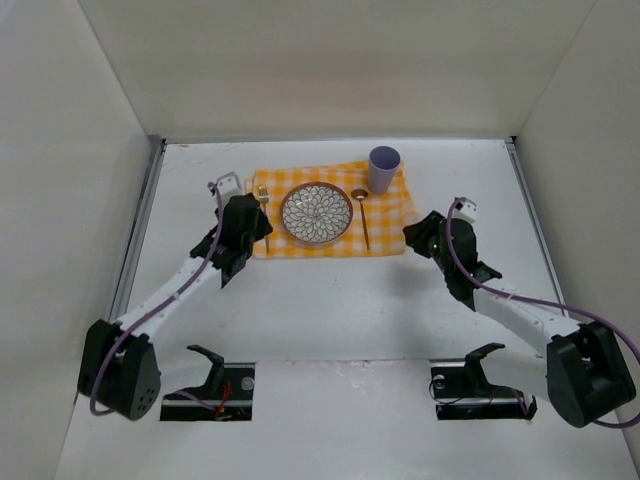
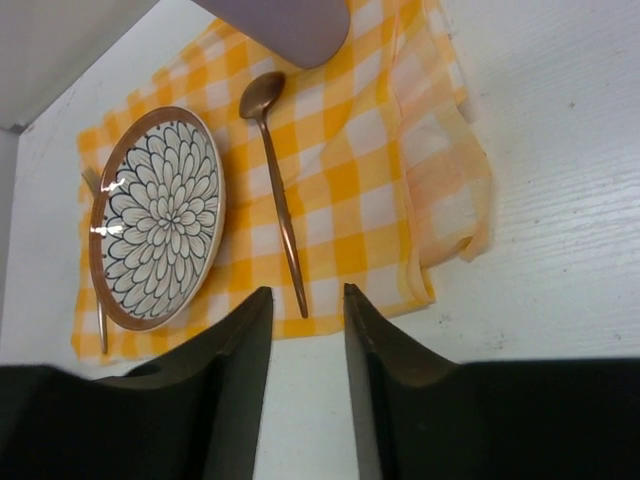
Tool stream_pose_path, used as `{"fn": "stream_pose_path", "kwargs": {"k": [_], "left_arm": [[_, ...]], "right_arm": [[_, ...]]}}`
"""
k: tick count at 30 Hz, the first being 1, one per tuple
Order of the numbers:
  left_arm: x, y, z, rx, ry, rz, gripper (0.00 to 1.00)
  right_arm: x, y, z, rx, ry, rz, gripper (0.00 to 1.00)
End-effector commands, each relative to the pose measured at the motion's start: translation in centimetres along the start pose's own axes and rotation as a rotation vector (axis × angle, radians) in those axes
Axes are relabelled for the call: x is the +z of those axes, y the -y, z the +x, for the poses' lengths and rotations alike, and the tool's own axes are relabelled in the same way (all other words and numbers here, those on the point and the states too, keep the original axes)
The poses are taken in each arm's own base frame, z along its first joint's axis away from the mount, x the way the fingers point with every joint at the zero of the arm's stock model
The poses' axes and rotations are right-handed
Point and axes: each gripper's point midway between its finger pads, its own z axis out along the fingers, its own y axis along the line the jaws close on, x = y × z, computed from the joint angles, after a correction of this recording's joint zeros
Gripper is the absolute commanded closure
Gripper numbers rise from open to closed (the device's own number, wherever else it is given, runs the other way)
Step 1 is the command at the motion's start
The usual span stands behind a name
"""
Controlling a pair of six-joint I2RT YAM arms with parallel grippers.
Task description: Set the dinner table for one person
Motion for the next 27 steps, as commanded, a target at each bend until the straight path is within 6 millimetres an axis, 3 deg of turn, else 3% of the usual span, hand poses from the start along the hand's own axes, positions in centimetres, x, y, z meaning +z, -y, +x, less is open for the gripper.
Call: {"fn": "stream_pose_path", "kwargs": {"k": [1, 4, 7, 11, 16, 27], "left_arm": [[-1.7, -4.4, 3.8, -0.129, -0.035, -0.072, 0.59], [-3.6, -8.7, 5.6, -0.21, -0.005, -0.14, 0.58], [-5.3, -12.8, 6.0, -0.287, 0.056, -0.213, 0.56], [-6.3, -16.0, 6.5, -0.386, 0.102, -0.282, 0.53], [-6.0, -16.2, 6.0, -0.418, 0.098, -0.297, 0.52], [-4.6, -15.6, 6.5, -0.381, 0.063, -0.307, 0.53]], "right_arm": [[-0.5, -2.1, -3.2, 0.014, 0.114, -0.053, 0.64], [-1.1, -1.8, -4.0, 0.036, 0.163, -0.046, 0.72], [-1.8, -1.1, -4.7, 0.069, 0.213, -0.039, 0.73], [-2.4, -0.1, -5.5, 0.107, 0.27, -0.022, 0.57], [-1.4, -0.1, -4.8, 0.09, 0.239, -0.009, 0.46], [-0.6, -0.1, -4.0, 0.069, 0.199, -0.005, 0.45]]}}
